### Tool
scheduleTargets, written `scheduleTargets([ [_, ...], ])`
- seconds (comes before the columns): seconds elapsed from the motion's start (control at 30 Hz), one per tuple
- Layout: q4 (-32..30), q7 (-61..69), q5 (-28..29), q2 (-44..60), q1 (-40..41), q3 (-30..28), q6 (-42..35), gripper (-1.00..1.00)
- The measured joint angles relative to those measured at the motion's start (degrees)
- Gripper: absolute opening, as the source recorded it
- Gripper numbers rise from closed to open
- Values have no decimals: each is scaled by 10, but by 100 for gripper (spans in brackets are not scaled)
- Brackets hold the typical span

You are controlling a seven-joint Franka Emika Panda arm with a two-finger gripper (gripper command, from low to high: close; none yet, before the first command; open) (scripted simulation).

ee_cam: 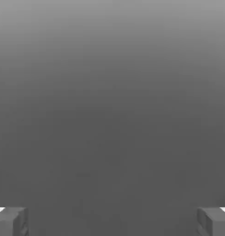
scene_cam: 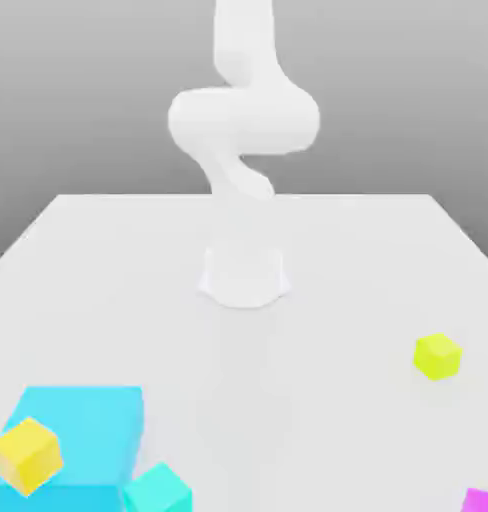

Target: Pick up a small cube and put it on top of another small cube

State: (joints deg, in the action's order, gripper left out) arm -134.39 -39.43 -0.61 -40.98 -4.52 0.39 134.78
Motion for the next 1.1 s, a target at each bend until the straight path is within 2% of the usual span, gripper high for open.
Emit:
scheduleTargets([
  [0.3, -96, 233, -18, 179, -165, 23, 110, 0],
  [0.57, -179, 427, -22, 335, -273, 81, 207, 0],
  [0.73, -231, 513, 24, 434, -344, 118, 267, 0],
  [0.97, -215, 473, 108, 579, -405, 42, 379, 0],
  [1.0, -213, 470, 112, 590, -410, 35, 388, -100],
  [1.1, -213, 470, 112, 590, -410, 35, 387, -100],
])
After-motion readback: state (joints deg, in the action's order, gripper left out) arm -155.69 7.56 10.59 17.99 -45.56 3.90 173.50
